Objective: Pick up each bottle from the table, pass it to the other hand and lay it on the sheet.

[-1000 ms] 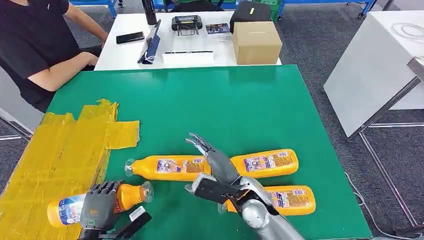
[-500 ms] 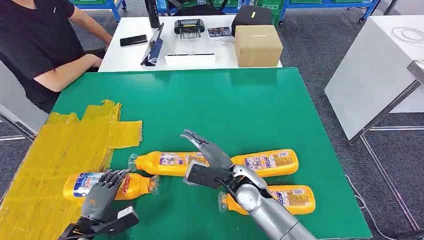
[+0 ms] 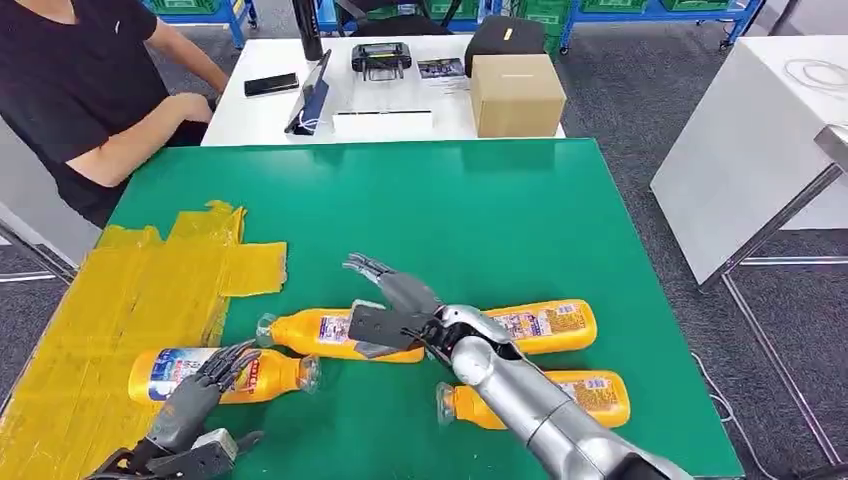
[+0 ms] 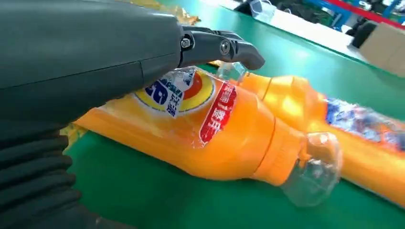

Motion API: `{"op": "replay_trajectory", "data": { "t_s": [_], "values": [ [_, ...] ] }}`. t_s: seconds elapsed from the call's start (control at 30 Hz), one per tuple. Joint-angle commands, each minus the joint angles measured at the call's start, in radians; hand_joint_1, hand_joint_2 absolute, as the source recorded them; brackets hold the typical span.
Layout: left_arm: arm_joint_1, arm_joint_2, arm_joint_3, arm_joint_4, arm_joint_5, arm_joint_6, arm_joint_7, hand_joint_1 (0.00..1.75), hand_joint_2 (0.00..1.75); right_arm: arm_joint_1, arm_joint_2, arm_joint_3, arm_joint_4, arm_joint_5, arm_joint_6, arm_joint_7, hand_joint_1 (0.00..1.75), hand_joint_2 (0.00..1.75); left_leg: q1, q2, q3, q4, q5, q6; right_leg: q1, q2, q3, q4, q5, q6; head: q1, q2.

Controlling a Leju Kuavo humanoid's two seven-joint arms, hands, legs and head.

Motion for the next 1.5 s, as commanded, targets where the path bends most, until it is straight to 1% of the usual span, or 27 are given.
{"op": "replay_trajectory", "data": {
  "t_s": [0.03,0.07,0.1,0.13,0.23,0.27,0.3,0.33,0.4,0.43,0.5,0.53,0.6,0.63,0.77,0.9,0.93,0.97,1.0,1.1,1.13,1.27,1.3,1.37,1.4,1.43,1.5],
  "values": [
    [0.16,0.091,-0.139,-0.215,0.503,-0.11,-0.005,0.0,0.0,-0.15,0.063,0.122,0.273,0.0,0.012,-0.004,0.0,1.75,0.001,0.011,-0.012,0.003,0.001,0.0,0.002,0.012,-0.016,0.003,0.005,-0.001,0.0,0.0],
    [0.146,0.041,-0.082,-0.244,0.588,-0.186,-0.005,0.0,0.0,-0.153,0.068,0.134,0.289,0.009,0.009,0.0,0.0,1.75,0.001,0.008,-0.008,0.002,0.001,0.0,0.001,0.008,-0.013,0.002,0.003,-0.001,0.0,0.0],
    [0.137,-0.019,-0.007,-0.259,0.617,-0.247,-0.005,0.0,0.0,-0.158,0.068,0.147,0.296,0.018,0.009,0.002,0.0,1.75,0.002,0.007,-0.01,0.002,0.001,0.0,0.001,0.007,-0.013,0.002,0.003,-0.001,0.0,0.0],
    [0.119,-0.103,0.101,-0.262,0.64,-0.348,-0.005,0.0,0.0,-0.163,0.066,0.163,0.298,0.032,0.01,0.013,0.0,1.75,0.002,0.005,-0.007,0.002,0.001,0.0,0.0,0.005,-0.012,0.001,0.002,0.0,0.0,0.0],
    [0.061,-0.263,0.308,-0.246,0.677,-0.543,-0.005,0.0,0.0,-0.171,0.069,0.195,0.322,0.063,0.021,0.047,0.0,1.75,0.002,0.001,-0.015,0.003,0.003,0.002,0.001,0.002,-0.017,0.0,0.003,0.001,0.001,0.0],
    [0.043,-0.296,0.354,-0.238,0.687,-0.585,-0.005,0.0,0.0,-0.174,0.071,0.206,0.336,0.07,0.029,0.052,0.0,1.75,0.001,0.0,-0.016,0.002,0.004,0.002,-0.001,0.0,-0.018,0.0,0.003,0.001,0.0,0.0],
    [0.028,-0.322,0.388,-0.222,0.69,-0.613,-0.005,0.0,0.0,-0.177,0.074,0.216,0.351,0.074,0.036,0.057,0.0,1.75,0.002,0.002,-0.019,0.003,0.004,0.003,0.001,0.002,-0.021,-0.001,0.004,0.001,0.001,0.0],
    [0.017,-0.335,0.404,-0.21,0.71,-0.639,-0.005,0.0,0.0,-0.18,0.076,0.228,0.364,0.081,0.043,0.062,0.0,1.75,0.001,0.002,-0.018,0.003,0.003,0.003,0.0,0.002,-0.02,-0.001,0.004,0.002,0.001,0.0],
    [0.017,-0.335,0.404,-0.21,0.71,-0.639,-0.005,0.0,0.0,-0.18,0.076,0.228,0.364,0.081,0.043,0.062,0.0,1.75,0.001,0.002,-0.019,0.003,0.003,0.002,0.0,0.002,-0.021,0.0,0.003,0.002,0.001,0.0],
    [0.011,-0.355,0.423,-0.224,0.716,-0.647,-0.005,0.0,0.0,-0.187,0.081,0.246,0.384,0.095,0.053,0.072,0.0,1.75,0.001,0.003,-0.02,0.003,0.003,0.002,0.0,0.003,-0.022,-0.001,0.004,0.002,0.001,0.0],
    [0.003,-0.368,0.429,-0.207,0.721,-0.669,-0.005,0.0,0.0,-0.201,0.087,0.284,0.415,0.121,0.08,0.093,0.0,1.75,0.002,0.004,-0.021,0.003,0.003,0.002,0.001,0.004,-0.024,-0.001,0.004,0.001,0.0,0.0],
    [0.0,-0.374,0.427,-0.214,0.704,-0.657,-0.005,0.0,0.0,-0.212,0.092,0.312,0.438,0.138,0.111,0.109,0.0,1.75,0.001,0.003,-0.021,0.003,0.003,0.002,0.0,0.002,-0.024,0.0,0.004,0.002,0.0,0.0],
    [-0.003,-0.376,0.425,-0.208,0.701,-0.657,-0.005,0.0,0.0,-0.216,0.094,0.326,0.453,0.148,0.121,0.117,0.0,1.75,0.001,0.003,-0.022,0.003,0.003,0.002,0.0,0.003,-0.025,-0.001,0.004,0.002,0.0,0.0],
    [-0.006,-0.38,0.427,-0.202,0.705,-0.661,-0.005,0.0,0.0,-0.224,0.098,0.359,0.472,0.174,0.135,0.131,0.0,1.75,0.001,0.002,-0.022,0.003,0.003,0.002,0.0,0.002,-0.025,0.0,0.004,0.002,0.001,0.0],
    [-0.003,-0.399,0.441,-0.207,0.701,-0.655,-0.005,0.0,0.0,-0.224,0.102,0.449,0.522,0.271,0.135,0.199,0.0,1.75,0.001,0.003,-0.022,0.003,0.003,0.002,0.0,0.003,-0.025,-0.001,0.004,0.002,0.0,0.0],
    [-0.004,-0.41,0.452,-0.213,0.71,-0.67,-0.005,0.0,0.0,-0.222,0.096,0.487,0.538,0.32,0.141,0.22,0.0,1.75,0.001,0.002,-0.02,0.002,0.003,0.002,-0.001,0.002,-0.024,-0.001,0.003,0.003,0.0,0.0],
    [-0.004,-0.41,0.452,-0.213,0.71,-0.67,-0.005,0.0,0.0,-0.222,0.096,0.487,0.538,0.32,0.141,0.22,0.03,1.75,0.002,0.002,-0.021,0.002,0.003,0.002,0.0,0.002,-0.024,-0.002,0.004,0.002,0.0,0.0],
    [-0.006,-0.412,0.456,-0.213,0.712,-0.671,-0.003,0.0,0.0,-0.226,0.096,0.496,0.54,0.327,0.16,0.211,0.93,1.75,0.004,0.003,-0.023,0.002,0.004,0.002,0.002,0.003,-0.025,-0.003,0.006,0.002,0.0,0.0],
    [-0.009,-0.412,0.456,-0.211,0.713,-0.673,-0.003,0.0,0.0,-0.228,0.098,0.494,0.541,0.325,0.168,0.206,1.75,1.75,0.001,0.001,-0.021,0.002,0.003,0.002,0.0,0.0,-0.023,-0.001,0.003,0.003,0.001,0.0],
    [-0.013,-0.412,0.46,-0.206,0.716,-0.674,-0.002,0.0,0.0,-0.228,0.101,0.484,0.541,0.319,0.167,0.207,1.75,1.75,0.003,0.001,-0.022,0.003,0.005,0.002,0.001,0.001,-0.024,-0.002,0.005,0.002,0.0,0.0],
    [-0.013,-0.412,0.46,-0.206,0.716,-0.674,-0.002,0.0,0.0,-0.228,0.101,0.484,0.541,0.319,0.167,0.207,1.75,1.75,0.002,0.001,-0.019,0.002,0.004,0.002,0.0,0.001,-0.024,-0.002,0.004,0.002,0.0,0.0],
    [-0.011,-0.418,0.47,-0.208,0.721,-0.675,0.0,0.0,0.0,-0.223,0.107,0.465,0.54,0.311,0.153,0.211,1.75,1.75,0.003,0.002,-0.019,0.002,0.006,0.002,0.001,0.002,-0.032,-0.002,0.007,0.001,0.0,0.0],
    [-0.012,-0.418,0.472,-0.207,0.723,-0.675,0.001,0.0,0.0,-0.223,0.108,0.462,0.54,0.31,0.152,0.212,1.75,1.75,0.001,0.001,-0.017,0.002,0.004,0.002,0.0,0.001,-0.03,-0.002,0.004,0.002,0.0,0.0],
    [-0.012,-0.418,0.472,-0.207,0.723,-0.675,0.001,0.0,0.0,-0.223,0.108,0.462,0.54,0.31,0.152,0.212,1.75,1.75,0.003,0.001,-0.019,0.002,0.005,0.002,0.001,0.001,-0.032,-0.003,0.006,0.001,0.0,0.0],
    [-0.012,-0.418,0.472,-0.207,0.723,-0.675,0.001,0.0,0.0,-0.223,0.108,0.462,0.54,0.31,0.152,0.212,1.75,1.75,0.002,0.002,-0.016,0.002,0.004,0.002,0.0,0.002,-0.029,-0.002,0.004,0.002,0.0,0.0],
    [-0.012,-0.418,0.472,-0.207,0.723,-0.675,0.001,0.0,0.0,-0.223,0.108,0.462,0.54,0.31,0.152,0.212,1.75,1.75,0.002,0.001,-0.017,0.002,0.004,0.002,0.001,0.001,-0.03,-0.003,0.005,0.002,0.001,0.0],
    [-0.018,-0.429,0.49,-0.202,0.751,-0.672,0.029,0.0,0.0,-0.212,0.107,0.433,0.536,0.295,0.123,0.218,1.75,1.75,0.002,0.001,-0.016,0.001,0.004,0.002,0.001,0.001,-0.028,-0.003,0.004,0.002,0.0,0.0]
  ]
}}
